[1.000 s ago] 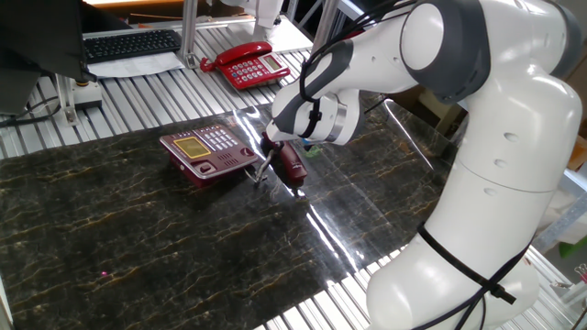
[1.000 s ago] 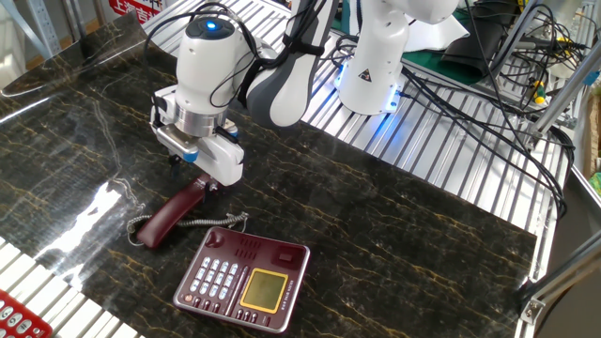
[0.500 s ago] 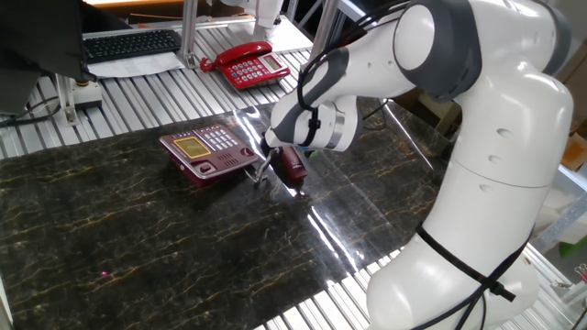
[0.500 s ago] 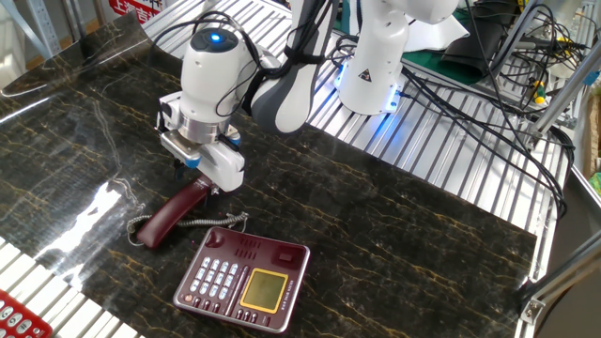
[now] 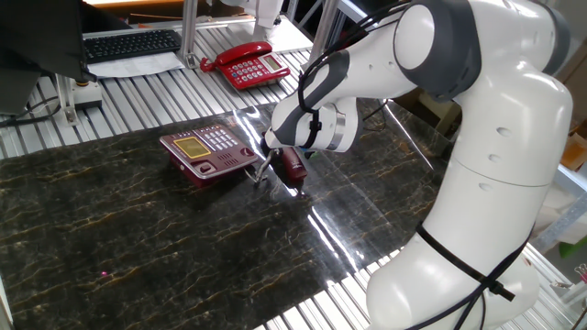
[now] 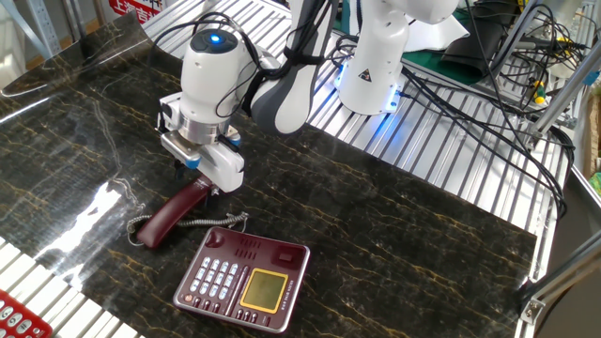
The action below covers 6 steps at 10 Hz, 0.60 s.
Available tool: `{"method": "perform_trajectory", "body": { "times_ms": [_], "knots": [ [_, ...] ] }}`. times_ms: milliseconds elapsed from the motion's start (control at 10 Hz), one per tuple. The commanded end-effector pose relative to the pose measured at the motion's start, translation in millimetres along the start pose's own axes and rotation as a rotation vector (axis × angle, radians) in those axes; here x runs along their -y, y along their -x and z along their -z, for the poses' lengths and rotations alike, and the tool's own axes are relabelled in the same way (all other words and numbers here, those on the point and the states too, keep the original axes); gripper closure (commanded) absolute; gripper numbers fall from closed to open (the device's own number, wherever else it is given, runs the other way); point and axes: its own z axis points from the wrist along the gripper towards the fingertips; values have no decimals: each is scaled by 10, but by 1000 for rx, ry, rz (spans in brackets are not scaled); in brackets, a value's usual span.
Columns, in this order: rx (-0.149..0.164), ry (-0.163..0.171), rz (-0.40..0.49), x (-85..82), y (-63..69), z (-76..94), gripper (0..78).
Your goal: Place the handset of the telephone on the corresponding phone cradle
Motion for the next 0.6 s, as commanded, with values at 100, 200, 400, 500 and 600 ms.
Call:
{"method": "perform_trajectory", "body": {
  "times_ms": [100, 200, 400, 500, 600],
  "knots": [
    [19, 7, -10, 8, -7, -31, 1],
    [21, 7, -14, 9, -11, -38, 1],
    [27, 8, -20, 12, -28, -70, 1],
    [28, 8, -24, 15, -43, -96, 1],
    [28, 8, -27, 17, -52, -112, 1]
  ]
}}
